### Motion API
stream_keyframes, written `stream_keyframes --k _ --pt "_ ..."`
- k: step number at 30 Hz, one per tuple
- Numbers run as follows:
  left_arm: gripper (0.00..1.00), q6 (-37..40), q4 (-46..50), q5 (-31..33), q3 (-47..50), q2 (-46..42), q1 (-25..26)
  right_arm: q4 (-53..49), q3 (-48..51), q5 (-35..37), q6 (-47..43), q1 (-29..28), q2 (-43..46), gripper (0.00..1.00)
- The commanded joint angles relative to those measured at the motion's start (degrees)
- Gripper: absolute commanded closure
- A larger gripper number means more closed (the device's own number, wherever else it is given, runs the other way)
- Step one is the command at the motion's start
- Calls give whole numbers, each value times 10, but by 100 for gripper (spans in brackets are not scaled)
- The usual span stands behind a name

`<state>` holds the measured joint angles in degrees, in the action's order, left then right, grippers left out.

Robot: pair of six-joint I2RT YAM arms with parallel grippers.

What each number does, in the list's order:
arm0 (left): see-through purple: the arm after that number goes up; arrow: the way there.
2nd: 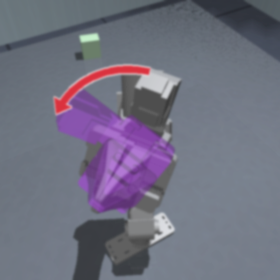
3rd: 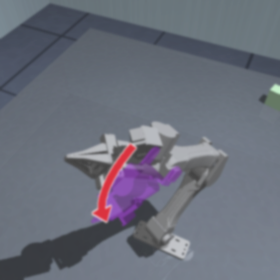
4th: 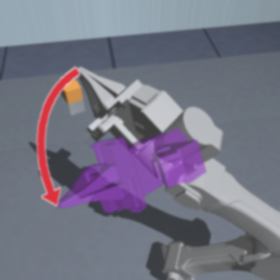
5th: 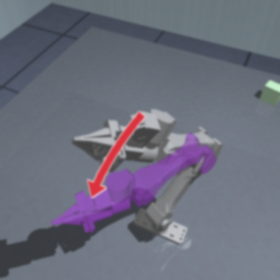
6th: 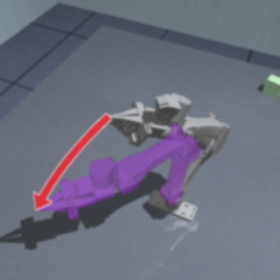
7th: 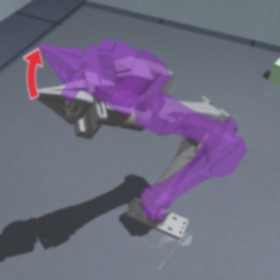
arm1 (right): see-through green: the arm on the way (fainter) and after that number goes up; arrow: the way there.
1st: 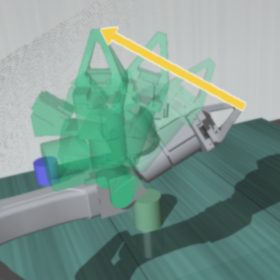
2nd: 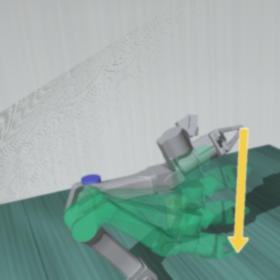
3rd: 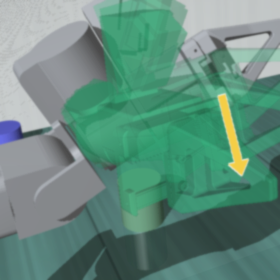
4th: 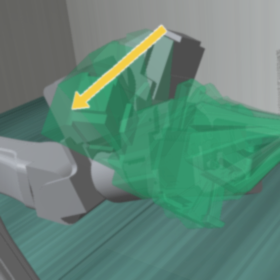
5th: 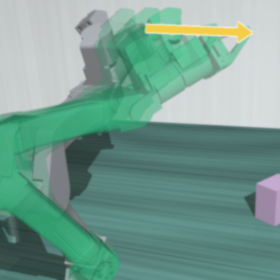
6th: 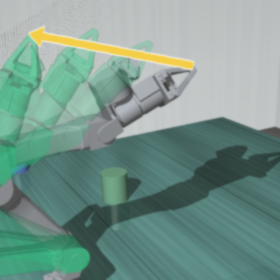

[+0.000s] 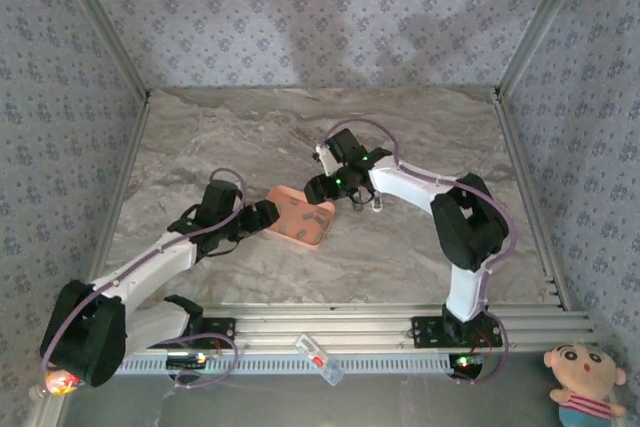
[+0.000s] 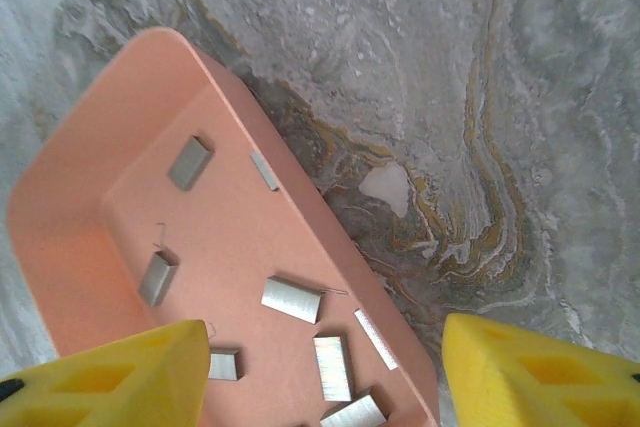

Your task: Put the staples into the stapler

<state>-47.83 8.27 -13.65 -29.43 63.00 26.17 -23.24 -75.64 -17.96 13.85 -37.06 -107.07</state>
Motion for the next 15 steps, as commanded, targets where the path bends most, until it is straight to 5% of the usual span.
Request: stream_keyframes --k 1,15 --pt "27 -16 -30 -17 17 0 3 -24 -27 -20 -14 -1 -22 36" --pt "31 -9 -95 -43 7 87 8 -44 -9 -61 -11 -2 -23 41"
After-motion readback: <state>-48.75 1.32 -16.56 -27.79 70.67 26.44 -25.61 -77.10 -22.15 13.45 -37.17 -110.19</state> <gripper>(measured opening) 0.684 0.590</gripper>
